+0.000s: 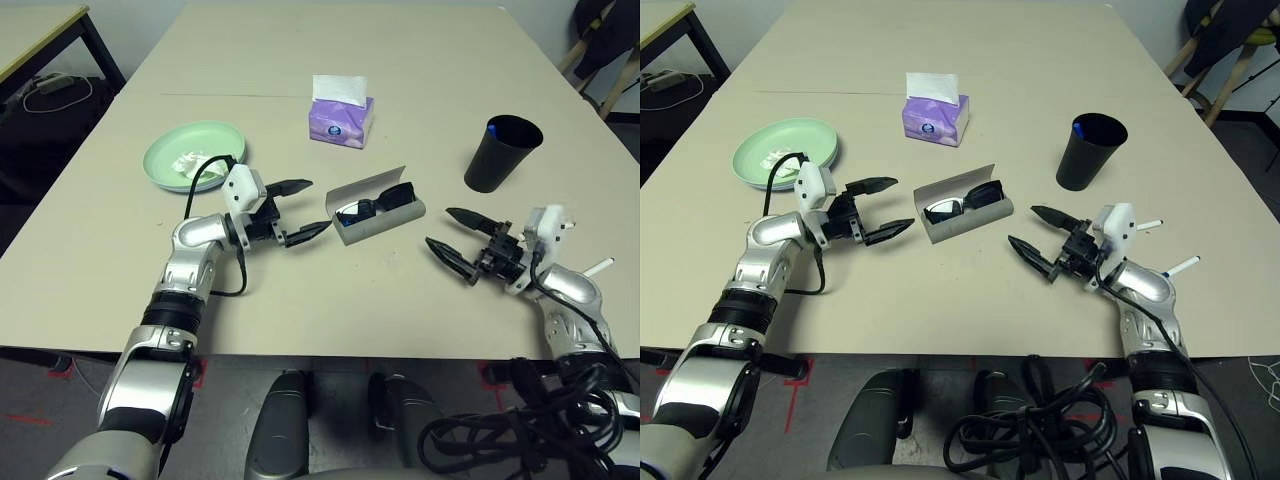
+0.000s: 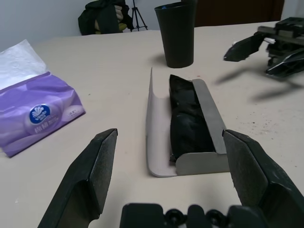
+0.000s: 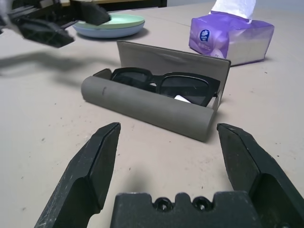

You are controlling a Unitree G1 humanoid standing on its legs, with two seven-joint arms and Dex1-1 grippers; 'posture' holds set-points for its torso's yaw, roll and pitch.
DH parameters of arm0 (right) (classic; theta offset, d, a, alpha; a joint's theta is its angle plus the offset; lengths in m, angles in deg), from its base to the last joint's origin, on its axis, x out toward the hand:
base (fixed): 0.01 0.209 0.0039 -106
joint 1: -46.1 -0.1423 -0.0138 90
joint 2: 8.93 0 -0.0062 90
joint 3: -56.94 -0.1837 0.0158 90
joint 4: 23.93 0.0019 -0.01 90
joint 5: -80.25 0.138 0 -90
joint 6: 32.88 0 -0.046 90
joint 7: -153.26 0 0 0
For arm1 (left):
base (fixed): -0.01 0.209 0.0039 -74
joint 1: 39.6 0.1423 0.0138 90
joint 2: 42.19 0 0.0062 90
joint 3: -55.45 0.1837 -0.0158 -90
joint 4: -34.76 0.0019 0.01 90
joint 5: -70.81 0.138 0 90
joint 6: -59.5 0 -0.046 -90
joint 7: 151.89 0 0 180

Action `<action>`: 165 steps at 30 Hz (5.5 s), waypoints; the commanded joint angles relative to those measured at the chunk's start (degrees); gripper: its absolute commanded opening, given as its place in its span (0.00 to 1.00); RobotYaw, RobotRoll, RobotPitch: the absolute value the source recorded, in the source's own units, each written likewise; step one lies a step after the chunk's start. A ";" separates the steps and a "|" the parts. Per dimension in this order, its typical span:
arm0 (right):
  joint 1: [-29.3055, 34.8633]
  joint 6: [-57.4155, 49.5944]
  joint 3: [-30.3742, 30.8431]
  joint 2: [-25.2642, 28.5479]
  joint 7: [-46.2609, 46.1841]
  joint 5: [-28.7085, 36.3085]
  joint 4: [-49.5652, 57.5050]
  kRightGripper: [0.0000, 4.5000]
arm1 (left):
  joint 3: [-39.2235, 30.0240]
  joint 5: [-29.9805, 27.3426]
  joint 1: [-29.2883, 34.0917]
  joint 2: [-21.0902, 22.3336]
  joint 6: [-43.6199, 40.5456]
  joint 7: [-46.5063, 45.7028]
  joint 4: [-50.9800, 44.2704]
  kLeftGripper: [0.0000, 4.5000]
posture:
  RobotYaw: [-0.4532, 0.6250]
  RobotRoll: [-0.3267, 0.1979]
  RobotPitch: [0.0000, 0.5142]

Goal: Organize and tidy the items on the table.

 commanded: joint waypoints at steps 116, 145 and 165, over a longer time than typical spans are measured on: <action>-36.44 41.14 35.03 38.42 25.26 -38.25 -32.85 1.00 | 9.62 0.49 6.29 -5.06 -15.68 3.13 -19.68 0.99 | 0.48 0.62 0.37; -38.47 42.03 39.64 35.58 18.89 -46.46 -39.61 0.07 | 9.70 0.51 7.67 -4.27 -16.33 1.44 -22.09 1.00 | 0.50 0.62 0.33; -22.85 -27.61 13.94 23.84 7.58 9.65 6.92 0.07 | 8.08 0.86 6.78 -3.26 -15.22 0.05 -19.74 1.00 | 0.48 0.62 0.26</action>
